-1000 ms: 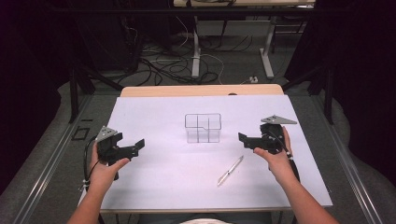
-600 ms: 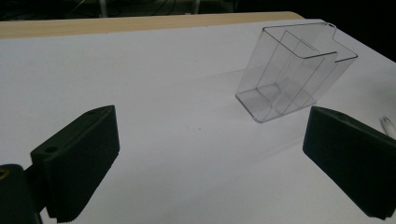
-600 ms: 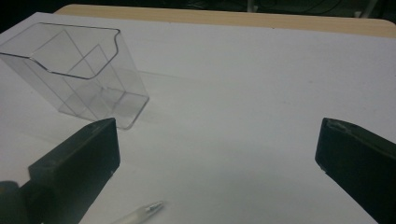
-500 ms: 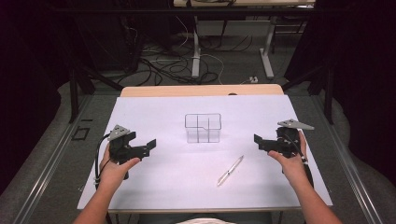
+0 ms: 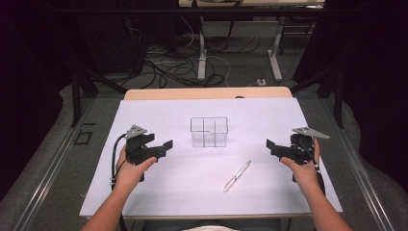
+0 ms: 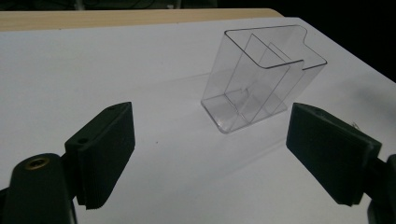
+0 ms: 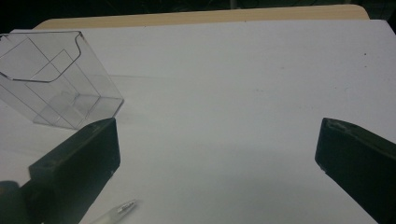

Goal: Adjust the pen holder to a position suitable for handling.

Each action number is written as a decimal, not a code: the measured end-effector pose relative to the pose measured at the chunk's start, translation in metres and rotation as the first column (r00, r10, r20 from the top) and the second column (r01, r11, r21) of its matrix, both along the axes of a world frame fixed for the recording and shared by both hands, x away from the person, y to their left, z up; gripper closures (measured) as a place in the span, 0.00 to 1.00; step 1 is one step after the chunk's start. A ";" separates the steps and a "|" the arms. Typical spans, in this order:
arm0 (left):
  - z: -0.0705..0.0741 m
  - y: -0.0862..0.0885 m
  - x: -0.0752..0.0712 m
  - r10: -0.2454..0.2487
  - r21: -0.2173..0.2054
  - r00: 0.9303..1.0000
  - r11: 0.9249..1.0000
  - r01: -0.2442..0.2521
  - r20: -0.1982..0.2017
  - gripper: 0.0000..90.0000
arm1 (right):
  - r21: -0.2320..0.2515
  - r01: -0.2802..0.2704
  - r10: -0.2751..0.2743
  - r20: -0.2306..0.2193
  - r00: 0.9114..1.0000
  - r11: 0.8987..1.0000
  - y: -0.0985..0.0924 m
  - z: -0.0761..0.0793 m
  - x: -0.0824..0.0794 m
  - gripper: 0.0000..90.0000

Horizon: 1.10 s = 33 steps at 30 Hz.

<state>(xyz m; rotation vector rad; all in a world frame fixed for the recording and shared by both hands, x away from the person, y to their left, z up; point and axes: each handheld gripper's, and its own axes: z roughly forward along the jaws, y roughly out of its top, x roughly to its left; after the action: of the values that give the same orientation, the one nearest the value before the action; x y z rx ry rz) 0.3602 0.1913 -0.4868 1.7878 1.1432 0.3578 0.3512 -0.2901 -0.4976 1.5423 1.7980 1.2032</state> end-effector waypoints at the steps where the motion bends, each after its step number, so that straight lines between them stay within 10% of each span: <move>1: 0.000 -0.005 0.000 -0.012 0.006 1.000 1.000 0.012 -0.002 0.17 | -0.005 0.003 -0.003 -0.002 1.000 1.000 0.000 0.000 -0.001 0.00; 23: 0.006 -0.079 0.014 -0.135 0.022 0.990 0.990 0.136 -0.045 0.32 | -0.027 -0.009 0.009 0.027 1.000 1.000 -0.001 0.004 -0.002 0.00; 33: 0.010 -0.111 0.027 -0.228 0.017 0.965 0.972 0.232 -0.133 0.36 | -0.020 0.005 -0.005 0.026 1.000 1.000 -0.002 0.002 -0.003 0.00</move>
<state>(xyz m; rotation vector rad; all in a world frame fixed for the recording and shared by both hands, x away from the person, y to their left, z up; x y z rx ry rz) 0.3875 0.0808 -0.4765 1.9723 1.0082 0.1232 0.3478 -0.2919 -0.4952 1.5122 1.7837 1.1934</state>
